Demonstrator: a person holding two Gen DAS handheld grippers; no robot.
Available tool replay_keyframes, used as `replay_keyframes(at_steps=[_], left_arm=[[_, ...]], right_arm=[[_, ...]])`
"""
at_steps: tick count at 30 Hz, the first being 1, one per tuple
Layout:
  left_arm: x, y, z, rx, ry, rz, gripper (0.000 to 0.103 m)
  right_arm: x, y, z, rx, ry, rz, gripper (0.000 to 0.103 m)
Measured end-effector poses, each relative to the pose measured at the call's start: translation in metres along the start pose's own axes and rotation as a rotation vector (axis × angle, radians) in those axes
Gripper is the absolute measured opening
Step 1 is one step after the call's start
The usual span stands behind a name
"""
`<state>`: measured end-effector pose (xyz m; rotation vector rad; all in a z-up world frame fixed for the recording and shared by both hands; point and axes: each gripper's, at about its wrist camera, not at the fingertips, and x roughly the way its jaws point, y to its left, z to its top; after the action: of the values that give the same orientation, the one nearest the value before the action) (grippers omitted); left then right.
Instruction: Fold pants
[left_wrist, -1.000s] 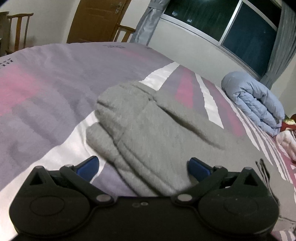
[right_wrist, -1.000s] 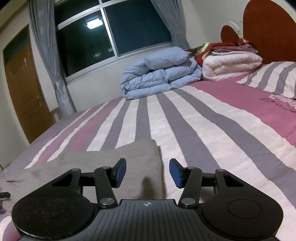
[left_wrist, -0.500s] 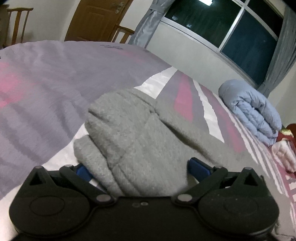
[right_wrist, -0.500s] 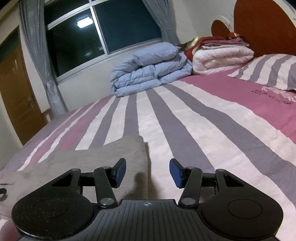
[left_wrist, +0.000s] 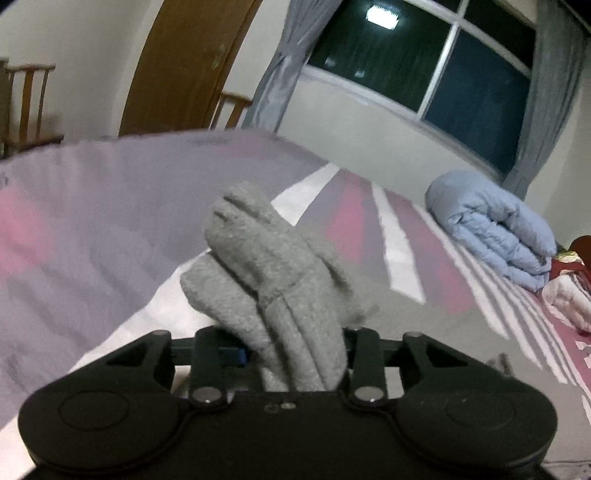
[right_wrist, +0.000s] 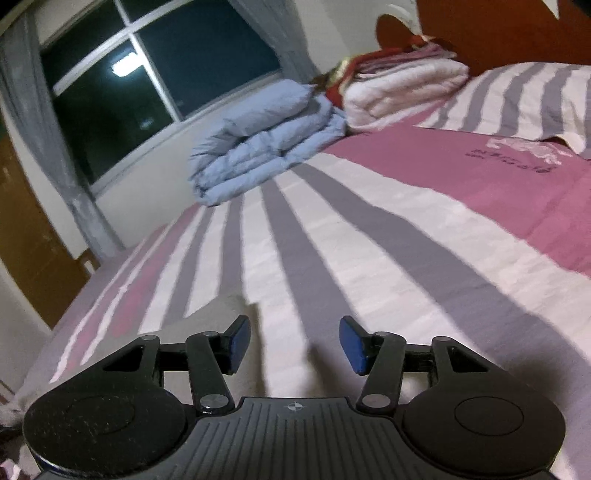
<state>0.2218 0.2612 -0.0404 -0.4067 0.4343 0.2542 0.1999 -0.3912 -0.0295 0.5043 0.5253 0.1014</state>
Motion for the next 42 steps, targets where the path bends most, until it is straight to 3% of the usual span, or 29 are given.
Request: replay_keyframes(at_steps=[7,10,16,22,26,28,29,30,32,35,37,42], left_arm=[[-0.029,-0.089,0.023,0.170,-0.064,-0.109,0.025],[-0.032,-0.135,0.017,0.197,-0.062,-0.156,0.025],[-0.024,-0.223,-0.028,0.304,-0.005,-0.252,0.025],[-0.022,-0.299,-0.084,0.438,0.052,-0.349,0.025],[-0.015,-0.341,-0.127,0.590,0.128,-0.305,0.028],[-0.016,-0.351,-0.140,0.643,0.139,-0.289,0.035],[-0.018,-0.350,-0.144,0.659,0.132,-0.298,0.053],[-0.023,-0.348,-0.146,0.652,0.136,-0.345,0.092],[-0.035,-0.344,-0.145,0.608,0.102,-0.455,0.098],[-0.047,-0.343,-0.142,0.652,0.060,-0.422,0.096],[-0.051,-0.331,-0.134,0.634,0.035,-0.417,0.096],[-0.053,-0.281,-0.105,0.580,0.007,-0.322,0.096]], right_arm=[[-0.011,-0.033,0.014,0.079,-0.009,0.018,0.057],[-0.011,-0.044,0.018,0.103,-0.006,0.036,0.059],[-0.013,-0.071,0.027,0.165,-0.006,0.044,0.061],[-0.023,-0.102,0.039,0.165,-0.025,-0.005,0.061],[-0.032,-0.122,0.040,0.186,-0.034,-0.033,0.062],[-0.037,-0.129,0.038,0.194,-0.030,-0.041,0.062],[-0.037,-0.131,0.038,0.197,-0.027,-0.043,0.062],[-0.039,-0.132,0.037,0.198,-0.026,-0.044,0.062],[-0.042,-0.131,0.034,0.202,-0.027,-0.044,0.062],[-0.043,-0.125,0.030,0.207,-0.021,-0.039,0.062],[-0.042,-0.116,0.028,0.202,-0.016,-0.026,0.062],[-0.042,-0.085,0.022,0.162,-0.008,0.027,0.062]])
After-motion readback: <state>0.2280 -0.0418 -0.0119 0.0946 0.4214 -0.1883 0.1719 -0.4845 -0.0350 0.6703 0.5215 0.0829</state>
